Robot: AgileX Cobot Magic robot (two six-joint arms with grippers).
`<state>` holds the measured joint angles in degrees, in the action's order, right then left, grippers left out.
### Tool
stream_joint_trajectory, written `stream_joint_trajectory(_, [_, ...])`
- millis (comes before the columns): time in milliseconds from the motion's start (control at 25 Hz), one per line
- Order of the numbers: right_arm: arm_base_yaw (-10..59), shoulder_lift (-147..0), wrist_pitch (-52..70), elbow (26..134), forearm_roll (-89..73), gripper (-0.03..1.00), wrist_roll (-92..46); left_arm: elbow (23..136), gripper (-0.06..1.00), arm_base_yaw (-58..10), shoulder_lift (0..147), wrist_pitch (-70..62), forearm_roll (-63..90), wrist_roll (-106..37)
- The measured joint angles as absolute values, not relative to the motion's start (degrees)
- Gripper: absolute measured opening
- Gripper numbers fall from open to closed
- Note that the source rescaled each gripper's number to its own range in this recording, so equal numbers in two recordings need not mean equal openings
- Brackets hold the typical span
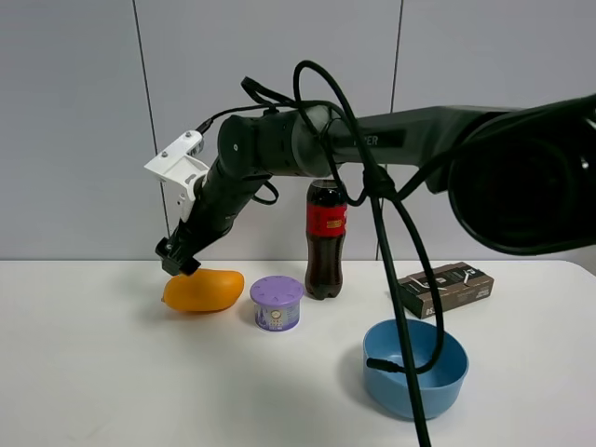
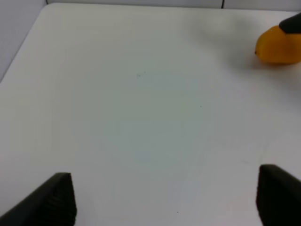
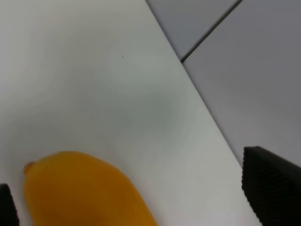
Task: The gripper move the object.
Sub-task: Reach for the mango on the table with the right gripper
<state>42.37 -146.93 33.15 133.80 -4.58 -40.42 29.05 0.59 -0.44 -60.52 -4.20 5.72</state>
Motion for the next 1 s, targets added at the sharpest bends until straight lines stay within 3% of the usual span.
stream_joint_trajectory(1000, [40.57,-153.47,32.67,133.84,-11.73,0.97,-44.56,29.05,1.00,0.59,-0.44,-60.51,-4.20,5.70])
